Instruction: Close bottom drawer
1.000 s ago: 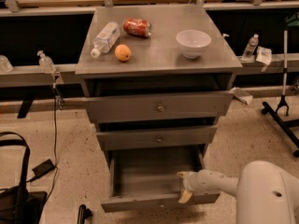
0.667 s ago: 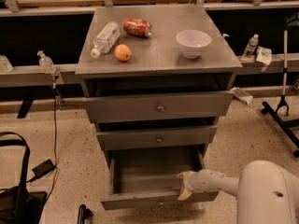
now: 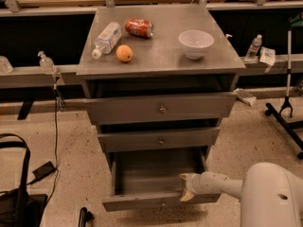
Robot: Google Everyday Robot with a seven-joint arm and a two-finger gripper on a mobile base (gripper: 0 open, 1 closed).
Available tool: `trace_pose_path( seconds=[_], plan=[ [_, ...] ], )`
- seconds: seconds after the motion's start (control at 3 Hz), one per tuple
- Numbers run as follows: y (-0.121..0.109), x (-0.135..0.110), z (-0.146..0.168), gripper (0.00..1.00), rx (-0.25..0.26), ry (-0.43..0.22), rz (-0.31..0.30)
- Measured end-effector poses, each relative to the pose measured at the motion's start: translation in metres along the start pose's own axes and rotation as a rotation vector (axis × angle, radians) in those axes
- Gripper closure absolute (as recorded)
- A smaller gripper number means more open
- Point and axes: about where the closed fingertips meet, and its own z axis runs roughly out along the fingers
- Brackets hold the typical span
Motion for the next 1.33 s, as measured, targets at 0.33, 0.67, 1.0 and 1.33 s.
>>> trace_pose_path(
  seconds=[0.33,0.67,1.0,1.33],
  plan=[
    [0.0,0.0,0.0,0.28,0.0,0.0,0.0],
    [0.0,0.0,0.0,0.24,0.0,0.0,0.0],
    [0.0,0.0,0.0,0.17,0.0,0.0,0.0],
    [0.005,-0.005,-0.014,0.09,-0.005,-0.017,-0.004]
  ],
)
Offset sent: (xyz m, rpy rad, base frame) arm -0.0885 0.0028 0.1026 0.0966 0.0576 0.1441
